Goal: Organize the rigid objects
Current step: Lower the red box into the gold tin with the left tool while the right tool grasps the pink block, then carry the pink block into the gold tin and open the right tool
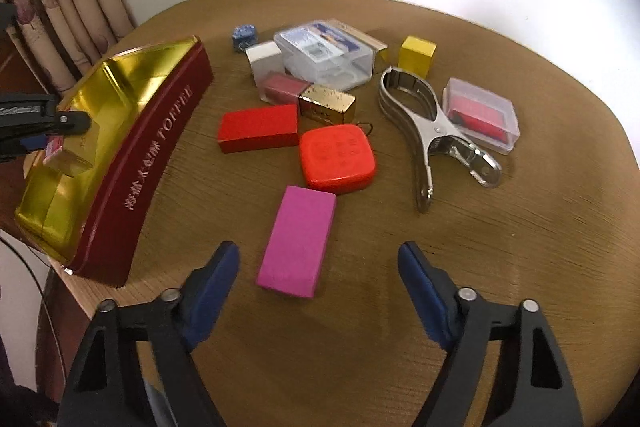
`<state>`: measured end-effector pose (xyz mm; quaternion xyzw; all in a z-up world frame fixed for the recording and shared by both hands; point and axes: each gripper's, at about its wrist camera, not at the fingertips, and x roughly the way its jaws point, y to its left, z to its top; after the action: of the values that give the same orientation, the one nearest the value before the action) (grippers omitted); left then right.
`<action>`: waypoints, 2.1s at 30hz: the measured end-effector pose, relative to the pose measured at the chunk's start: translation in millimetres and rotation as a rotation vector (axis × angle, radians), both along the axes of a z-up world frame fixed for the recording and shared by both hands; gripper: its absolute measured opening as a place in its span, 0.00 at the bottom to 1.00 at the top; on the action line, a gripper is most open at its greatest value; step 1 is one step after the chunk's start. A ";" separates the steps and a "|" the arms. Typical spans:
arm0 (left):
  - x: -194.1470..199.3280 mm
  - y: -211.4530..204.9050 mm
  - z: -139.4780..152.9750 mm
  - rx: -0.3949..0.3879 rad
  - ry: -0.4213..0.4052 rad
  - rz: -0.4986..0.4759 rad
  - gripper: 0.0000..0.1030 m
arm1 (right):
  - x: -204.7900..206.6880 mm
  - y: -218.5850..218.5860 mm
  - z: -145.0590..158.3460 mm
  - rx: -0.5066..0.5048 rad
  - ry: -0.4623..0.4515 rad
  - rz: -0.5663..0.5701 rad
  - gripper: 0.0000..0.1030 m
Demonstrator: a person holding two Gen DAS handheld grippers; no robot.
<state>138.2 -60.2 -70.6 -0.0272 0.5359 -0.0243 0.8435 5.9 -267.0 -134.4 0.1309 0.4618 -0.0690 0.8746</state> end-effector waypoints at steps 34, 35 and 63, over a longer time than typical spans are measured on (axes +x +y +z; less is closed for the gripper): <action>-88.8 109.1 38.1 0.049 -0.233 0.301 0.51 | 182.1 105.6 85.5 0.287 0.013 0.291 0.27; -86.7 111.8 36.2 0.047 -0.226 0.311 0.51 | 189.0 109.7 80.6 0.280 0.025 0.290 0.27; -103.3 38.3 39.0 0.083 -0.283 0.051 0.51 | -28.0 -17.8 65.2 -0.107 -0.242 0.061 0.50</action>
<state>34.8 -21.9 -31.6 -0.0024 0.4115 0.0155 0.9113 -22.1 -284.8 -69.2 0.0775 0.3525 -0.0504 0.9312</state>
